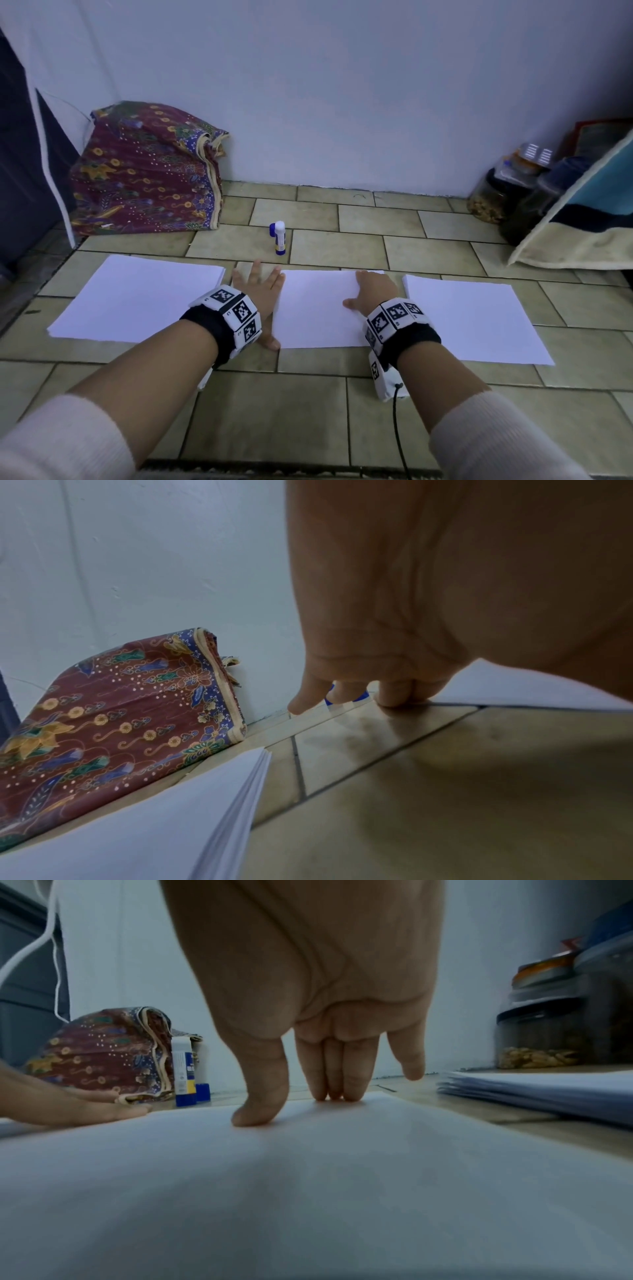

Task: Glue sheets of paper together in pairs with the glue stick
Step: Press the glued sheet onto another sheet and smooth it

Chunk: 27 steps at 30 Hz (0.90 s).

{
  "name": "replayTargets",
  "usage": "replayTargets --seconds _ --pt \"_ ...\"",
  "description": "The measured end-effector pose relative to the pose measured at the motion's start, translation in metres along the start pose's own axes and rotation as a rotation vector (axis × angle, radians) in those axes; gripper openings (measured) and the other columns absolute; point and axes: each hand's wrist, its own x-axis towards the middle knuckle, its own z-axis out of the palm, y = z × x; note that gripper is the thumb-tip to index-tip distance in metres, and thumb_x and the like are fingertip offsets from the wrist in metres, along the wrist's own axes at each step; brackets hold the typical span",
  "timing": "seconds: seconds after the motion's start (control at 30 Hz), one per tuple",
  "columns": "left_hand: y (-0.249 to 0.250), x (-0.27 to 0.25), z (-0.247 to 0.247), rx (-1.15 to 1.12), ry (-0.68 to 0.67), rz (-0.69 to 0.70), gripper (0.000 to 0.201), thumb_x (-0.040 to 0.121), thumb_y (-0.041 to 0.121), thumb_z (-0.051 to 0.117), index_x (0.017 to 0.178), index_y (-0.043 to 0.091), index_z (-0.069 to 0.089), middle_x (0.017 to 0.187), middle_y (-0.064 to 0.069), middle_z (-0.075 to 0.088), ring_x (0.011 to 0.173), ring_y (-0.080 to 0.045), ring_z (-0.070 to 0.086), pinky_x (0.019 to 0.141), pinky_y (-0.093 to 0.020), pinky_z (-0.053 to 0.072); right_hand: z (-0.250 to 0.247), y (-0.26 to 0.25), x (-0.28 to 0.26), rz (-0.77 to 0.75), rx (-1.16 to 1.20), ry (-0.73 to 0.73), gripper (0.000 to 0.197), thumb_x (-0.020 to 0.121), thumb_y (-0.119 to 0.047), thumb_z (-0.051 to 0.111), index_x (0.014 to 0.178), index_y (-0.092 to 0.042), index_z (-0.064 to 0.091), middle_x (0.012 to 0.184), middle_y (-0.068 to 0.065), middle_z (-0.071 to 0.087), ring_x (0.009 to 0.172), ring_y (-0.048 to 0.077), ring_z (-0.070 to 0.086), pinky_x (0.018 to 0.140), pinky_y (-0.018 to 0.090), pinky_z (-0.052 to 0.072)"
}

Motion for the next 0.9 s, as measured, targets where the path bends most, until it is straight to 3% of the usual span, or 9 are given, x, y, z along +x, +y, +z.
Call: replayTargets --seconds 0.1,0.2,0.37,0.47,0.6,0.67,0.73,0.83,0.9 --pt "-0.003 -0.004 -0.006 0.042 -0.005 0.012 0.133 0.067 0.072 0.067 0.151 0.011 -0.016 0.159 -0.001 -0.02 0.143 -0.033 -0.026 0.113 -0.064 -0.003 -0.004 0.0 -0.006 0.047 -0.089 0.031 0.065 0.083 -0.052 0.063 0.131 -0.013 0.044 0.134 0.009 0.047 0.126 0.026 0.043 0.106 0.038 0.035" --pt "0.002 -0.01 -0.019 0.036 0.088 0.014 0.115 0.073 0.08 0.05 0.153 0.009 0.008 0.161 -0.002 -0.006 0.146 -0.026 -0.019 0.112 -0.066 -0.004 -0.005 -0.011 -0.016 0.098 -0.28 0.087 0.055 0.086 -0.055 0.057 0.125 -0.017 0.052 0.137 0.012 0.035 0.129 0.028 0.031 0.102 0.038 0.033" --pt "0.038 -0.014 -0.024 0.038 0.231 0.193 0.082 0.091 0.048 0.056 0.151 0.009 0.016 0.159 -0.009 0.01 0.147 -0.025 0.008 0.114 -0.059 0.012 0.003 -0.034 -0.021 -0.03 -0.241 0.066 0.038 0.094 -0.014 0.041 0.131 -0.019 0.045 0.136 0.014 0.036 0.127 0.03 0.033 0.1 0.039 0.034" --pt "0.047 -0.019 -0.023 0.034 0.221 0.21 0.055 0.09 0.04 0.06 0.133 0.009 0.043 0.137 -0.01 0.043 0.125 -0.027 0.043 0.105 -0.047 0.029 0.002 -0.044 -0.026 -0.041 -0.269 0.064 0.039 0.093 -0.015 0.041 0.131 -0.018 0.044 0.134 0.013 0.039 0.126 0.03 0.034 0.097 0.038 0.035" --pt "0.042 -0.028 -0.029 0.053 0.263 0.208 0.03 0.093 0.03 0.056 0.116 0.012 0.06 0.117 -0.008 0.058 0.11 -0.026 0.055 0.091 -0.034 0.038 0.01 -0.063 -0.031 -0.093 -0.14 0.01 0.04 0.093 -0.026 0.049 0.132 -0.02 0.042 0.13 0.009 0.04 0.123 0.029 0.036 0.093 0.041 0.039" --pt "0.035 -0.025 -0.026 -0.004 0.289 0.163 0.037 0.091 0.033 0.06 0.12 0.011 0.057 0.122 -0.008 0.054 0.116 -0.025 0.05 0.092 -0.035 0.04 0.015 -0.072 -0.033 -0.179 -0.071 -0.014 0.05 0.088 -0.035 0.061 0.132 -0.02 0.042 0.13 0.008 0.039 0.124 0.029 0.035 0.094 0.043 0.042" --pt "0.025 -0.019 -0.018 -0.115 0.292 0.096 0.067 0.081 0.046 0.069 0.132 0.009 0.045 0.138 -0.008 0.041 0.129 -0.025 0.037 0.1 -0.038 0.039 0.017 -0.076 -0.033 -0.243 -0.047 -0.031 0.063 0.08 -0.036 0.071 0.132 -0.019 0.039 0.13 0.009 0.038 0.125 0.029 0.034 0.093 0.043 0.044" --pt "0.012 -0.01 -0.003 -0.275 0.187 -0.007 0.112 0.073 0.057 0.073 0.151 0.005 0.01 0.16 -0.008 0.003 0.148 -0.022 0.003 0.114 -0.048 0.025 0.018 -0.079 -0.03 -0.288 -0.07 -0.039 0.071 0.078 -0.032 0.074 0.136 -0.018 0.036 0.134 0.009 0.035 0.127 0.028 0.032 0.094 0.043 0.044" --pt "0.008 -0.005 0.003 -0.297 0.116 -0.039 0.12 0.075 0.059 0.069 0.152 0.005 -0.005 0.16 -0.006 -0.011 0.148 -0.021 -0.009 0.116 -0.054 0.018 0.019 -0.082 -0.028 -0.27 -0.096 -0.026 0.073 0.079 -0.027 0.073 0.138 -0.016 0.032 0.137 0.008 0.033 0.129 0.027 0.032 0.095 0.044 0.043"
